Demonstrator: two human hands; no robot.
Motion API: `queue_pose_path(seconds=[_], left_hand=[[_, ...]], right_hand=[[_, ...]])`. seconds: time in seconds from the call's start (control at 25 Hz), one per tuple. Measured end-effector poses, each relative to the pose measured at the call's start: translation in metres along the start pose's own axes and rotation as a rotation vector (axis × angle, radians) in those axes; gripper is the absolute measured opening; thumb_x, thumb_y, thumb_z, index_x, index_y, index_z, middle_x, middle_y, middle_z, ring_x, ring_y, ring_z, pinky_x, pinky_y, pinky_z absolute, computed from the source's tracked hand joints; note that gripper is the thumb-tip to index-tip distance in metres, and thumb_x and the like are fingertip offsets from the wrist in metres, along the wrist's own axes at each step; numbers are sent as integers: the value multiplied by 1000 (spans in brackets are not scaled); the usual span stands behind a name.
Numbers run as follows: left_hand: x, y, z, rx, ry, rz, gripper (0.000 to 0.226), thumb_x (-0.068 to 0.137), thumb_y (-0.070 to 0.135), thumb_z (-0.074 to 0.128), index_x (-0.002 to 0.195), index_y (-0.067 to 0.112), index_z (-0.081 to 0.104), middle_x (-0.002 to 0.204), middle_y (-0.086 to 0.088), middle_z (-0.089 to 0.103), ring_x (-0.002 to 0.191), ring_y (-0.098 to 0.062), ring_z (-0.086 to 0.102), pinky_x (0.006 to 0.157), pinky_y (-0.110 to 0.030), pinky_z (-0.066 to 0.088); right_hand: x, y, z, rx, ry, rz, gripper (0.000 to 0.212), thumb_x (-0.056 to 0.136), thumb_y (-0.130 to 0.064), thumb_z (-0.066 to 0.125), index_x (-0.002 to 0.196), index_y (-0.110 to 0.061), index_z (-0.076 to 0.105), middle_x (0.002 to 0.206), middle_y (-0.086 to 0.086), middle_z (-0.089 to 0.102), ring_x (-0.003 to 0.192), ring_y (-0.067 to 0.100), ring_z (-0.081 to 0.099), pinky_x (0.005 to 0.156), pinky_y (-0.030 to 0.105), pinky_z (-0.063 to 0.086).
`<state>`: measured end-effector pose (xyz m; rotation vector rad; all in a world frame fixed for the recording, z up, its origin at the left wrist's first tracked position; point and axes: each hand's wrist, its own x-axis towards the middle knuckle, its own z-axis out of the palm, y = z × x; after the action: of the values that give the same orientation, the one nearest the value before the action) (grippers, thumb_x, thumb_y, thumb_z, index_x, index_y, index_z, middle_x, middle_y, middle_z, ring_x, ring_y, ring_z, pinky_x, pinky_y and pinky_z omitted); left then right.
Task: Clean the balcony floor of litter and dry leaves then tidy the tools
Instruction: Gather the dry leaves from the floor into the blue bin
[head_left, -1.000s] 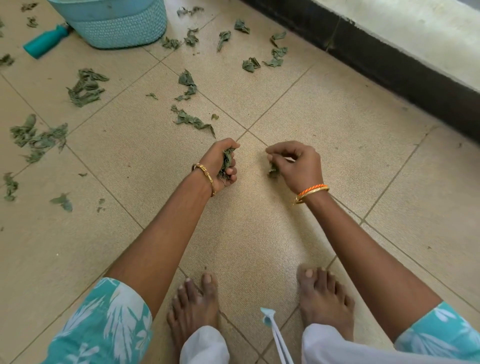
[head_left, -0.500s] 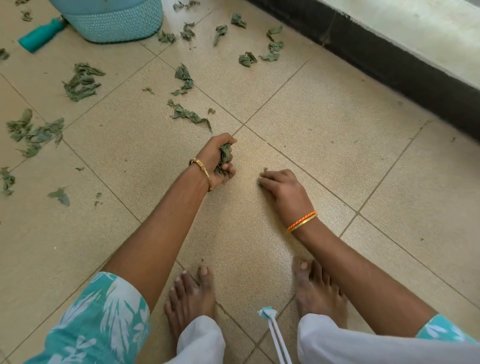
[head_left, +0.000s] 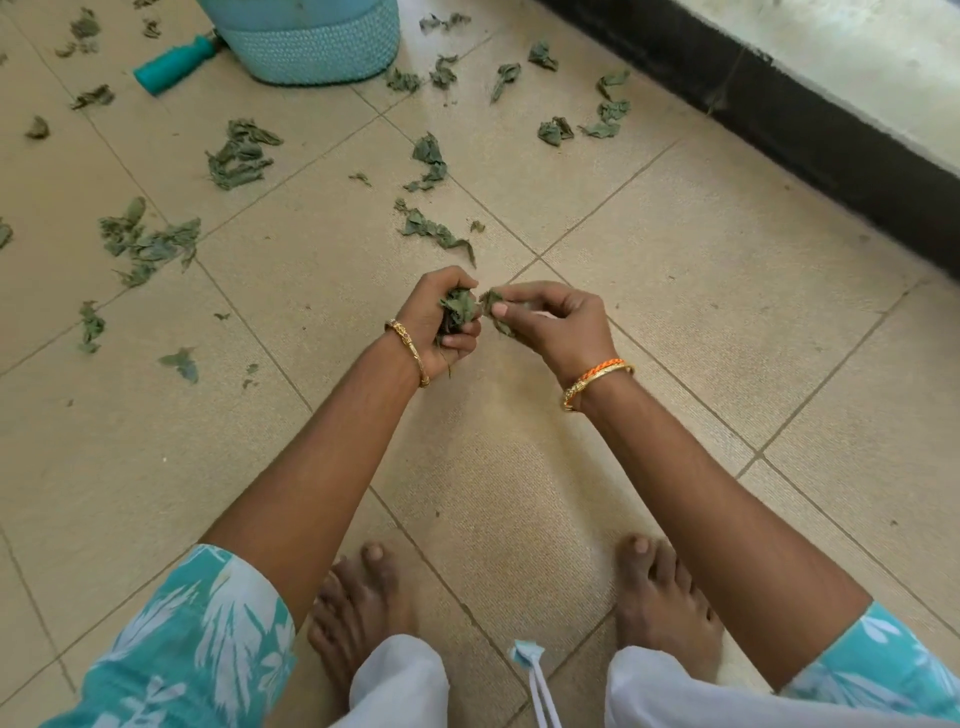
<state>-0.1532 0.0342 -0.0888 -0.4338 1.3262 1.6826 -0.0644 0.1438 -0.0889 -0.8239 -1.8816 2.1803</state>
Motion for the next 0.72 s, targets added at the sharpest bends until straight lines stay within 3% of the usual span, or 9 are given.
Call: queue_pose_path(seconds=[0.08,0.2,0.28,0.4,0.48,0.56,0.72], left_hand=[[-5,0,-9,7,12,12,24,90,20,41,70,11,53,52,2,51,39,-7,44,30,-12,23],[-8,3,-17,-77,45,47,44,92,24,41,55,12,61,50,1,57,41,-10,55,37,-15,40],[-6,9,-24,-143,56,70,40,92,26,48,59,10,64,57,-1,61,47,-11,60,45,-18,49],[3,23,-40,-126,108,82,15,92,20,55,85,8,60,61,0,56,47,-8,57,46,-19,48],[9,34,-52,-135,157,79,14,92,16,55,80,10,53,57,1,51,42,-6,51,42,-16,45],[10,49,-62,-177,143,64,13,94,11,48,82,10,52,63,0,50,40,-6,48,37,-14,39],[12,69,-79,-99,126,76,18,97,5,41,98,14,57,78,0,57,46,-7,47,35,-13,36]], right_hand=[[2,-5,21,-156,7,-170,14,74,-7,76,85,-12,71,79,1,70,75,11,67,72,24,56],[4,0,53,-467,8,-420,18,74,-6,74,90,-13,69,85,-2,70,82,10,65,80,28,54],[8,5,66,-654,-40,-482,28,78,-13,71,105,-16,65,91,1,68,91,14,61,88,35,48],[17,6,72,-696,-13,-491,64,76,-31,70,132,-21,39,101,-6,60,102,12,48,89,25,32],[27,6,71,-597,70,-537,61,76,-33,67,130,-17,41,106,-7,55,102,11,46,89,26,37],[52,7,67,-685,92,-497,56,78,-31,62,128,-12,47,116,1,48,110,16,43,95,36,42],[109,10,60,-1082,-226,-238,72,85,-17,60,147,-17,24,153,12,14,141,29,14,115,42,22]])
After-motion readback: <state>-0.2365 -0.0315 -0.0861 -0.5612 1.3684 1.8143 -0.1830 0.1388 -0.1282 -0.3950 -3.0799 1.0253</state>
